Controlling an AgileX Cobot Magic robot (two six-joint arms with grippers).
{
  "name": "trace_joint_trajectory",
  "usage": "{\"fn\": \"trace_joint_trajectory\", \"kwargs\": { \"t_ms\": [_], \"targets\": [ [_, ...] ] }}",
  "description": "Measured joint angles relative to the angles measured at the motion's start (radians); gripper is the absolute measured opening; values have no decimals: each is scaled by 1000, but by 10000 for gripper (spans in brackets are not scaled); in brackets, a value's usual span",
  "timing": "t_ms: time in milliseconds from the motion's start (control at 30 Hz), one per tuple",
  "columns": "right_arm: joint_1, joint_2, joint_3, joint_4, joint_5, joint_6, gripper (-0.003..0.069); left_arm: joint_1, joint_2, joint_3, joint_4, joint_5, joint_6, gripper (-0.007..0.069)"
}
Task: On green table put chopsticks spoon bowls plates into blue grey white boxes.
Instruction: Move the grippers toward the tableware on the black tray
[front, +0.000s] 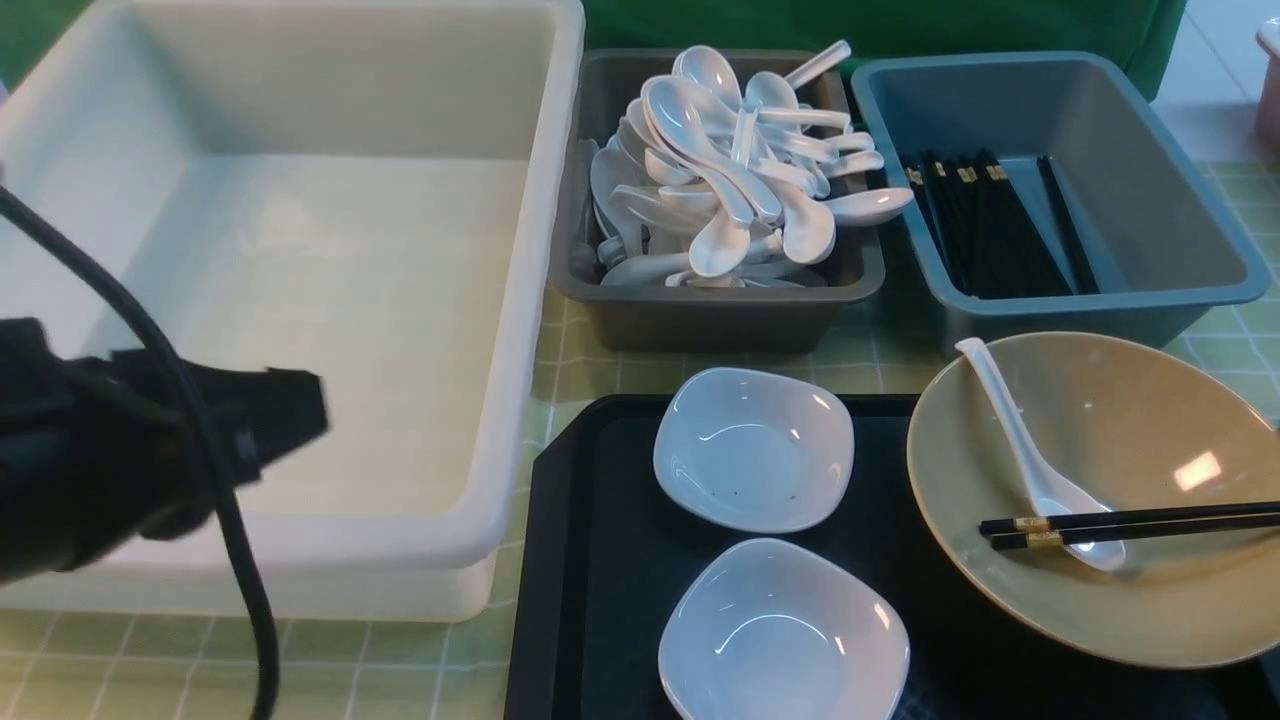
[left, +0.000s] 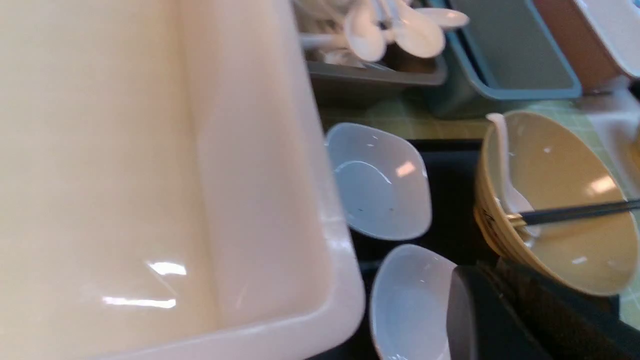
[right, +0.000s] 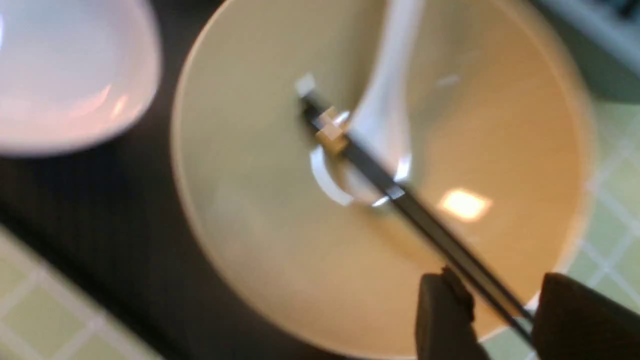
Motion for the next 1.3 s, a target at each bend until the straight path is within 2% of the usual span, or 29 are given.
{"fn": "trace_joint_trajectory", "kwargs": {
  "t_ms": [33, 133, 167, 267, 333, 567, 700, 833, 867, 900, 1167, 1300],
  "targets": [
    [8, 17, -2, -9, 9, 5, 295, -4, 0, 0, -6, 0, 7, -2],
    [124, 167, -11, -194, 56, 39, 390, -14, 1, 0, -67, 3, 103, -2],
    [124, 167, -11, -194, 57, 40, 396, -14, 1, 0, -70, 3, 105, -2],
    [182, 277, -12, -326, 57, 13, 487, -14, 1, 0, -83, 17, 131, -2],
    [189, 323, -12, -342, 51, -15, 508, -14, 1, 0, -84, 26, 134, -2],
    [189, 446, -16, -376, -9, -29, 514, -14, 1, 0, -84, 48, 135, -2],
    [189, 489, -20, -381, -18, -29, 463, -14, 1, 0, -84, 62, 135, -2],
    [189, 510, -21, -381, -26, -30, 227, -14, 1, 0, -84, 77, 135, -2],
    [189, 510, -21, -381, -26, -30, 213, -14, 1, 0, -84, 77, 135, -2],
    [189, 510, -21, -383, -26, -30, 120, -14, 1, 0, -84, 78, 135, -2],
    [189, 510, -53, -372, 6, -30, 126, -14, 1, 0, -84, 80, 135, -2],
    [189, 510, -160, -305, 75, -30, 126, -14, 1, 0, -84, 80, 136, -2]
  ]
}}
